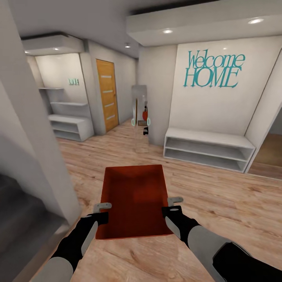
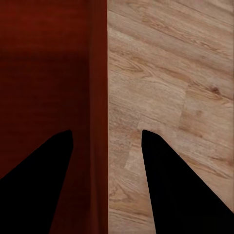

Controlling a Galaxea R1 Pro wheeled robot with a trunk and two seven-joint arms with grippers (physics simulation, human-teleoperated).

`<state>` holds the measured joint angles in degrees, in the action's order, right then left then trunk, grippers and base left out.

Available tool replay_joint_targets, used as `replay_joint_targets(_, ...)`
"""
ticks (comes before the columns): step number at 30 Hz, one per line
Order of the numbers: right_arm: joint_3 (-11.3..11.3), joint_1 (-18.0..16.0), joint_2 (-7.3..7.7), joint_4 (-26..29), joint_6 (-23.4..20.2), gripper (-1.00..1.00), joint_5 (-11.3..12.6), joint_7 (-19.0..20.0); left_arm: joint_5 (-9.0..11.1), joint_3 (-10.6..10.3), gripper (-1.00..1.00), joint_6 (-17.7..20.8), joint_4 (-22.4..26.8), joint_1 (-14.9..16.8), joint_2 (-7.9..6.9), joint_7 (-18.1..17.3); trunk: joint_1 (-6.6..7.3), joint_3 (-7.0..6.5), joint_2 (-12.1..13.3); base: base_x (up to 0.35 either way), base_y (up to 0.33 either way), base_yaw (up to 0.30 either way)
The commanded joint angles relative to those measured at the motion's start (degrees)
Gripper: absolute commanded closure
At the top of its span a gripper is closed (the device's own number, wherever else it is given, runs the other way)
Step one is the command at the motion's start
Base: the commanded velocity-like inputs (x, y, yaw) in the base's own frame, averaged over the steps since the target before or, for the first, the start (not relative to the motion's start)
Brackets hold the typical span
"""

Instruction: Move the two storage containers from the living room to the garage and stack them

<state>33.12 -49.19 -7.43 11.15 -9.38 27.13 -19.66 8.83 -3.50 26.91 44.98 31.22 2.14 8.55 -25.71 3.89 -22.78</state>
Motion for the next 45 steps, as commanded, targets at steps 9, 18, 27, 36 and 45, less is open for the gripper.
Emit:
replay_joint_targets(9,1.86,0.03,0.05,0.01,-0.29,1.0,2.32,0.69,-1.99,-0.01,1.0,-0.66,0.19,0.07,-0.28,1.03,-0.07,0.14,-0.13,0.322,0.0,0.0)
replay_joint_targets(18,1.86,0.01,0.06,0.01,-0.29,1.0,2.32,0.71,-2.0,-0.01,1.0,-0.72,0.19,0.07,-0.29,1.03,-0.07,0.14,-0.13,0.322,0.0,0.0)
replay_joint_targets(27,1.86,-0.01,0.04,0.01,-0.29,1.0,2.32,0.69,-1.99,-0.01,1.0,-0.72,0.19,0.07,-0.29,1.03,-0.07,0.14,-0.13,0.322,0.0,0.0)
replay_joint_targets(36,1.86,0.02,0.04,0.01,-0.29,1.0,2.32,0.69,-1.98,-0.01,1.0,-0.72,0.19,0.07,-0.29,1.03,-0.07,0.14,-0.13,0.322,0.0,0.0)
replay_joint_targets(45,1.85,0.01,0.05,0.01,-0.29,1.0,2.32,0.7,-1.98,-0.01,1.0,-0.72,0.19,0.07,-0.29,1.03,-0.07,0.14,-0.13,0.322,0.0,0.0)
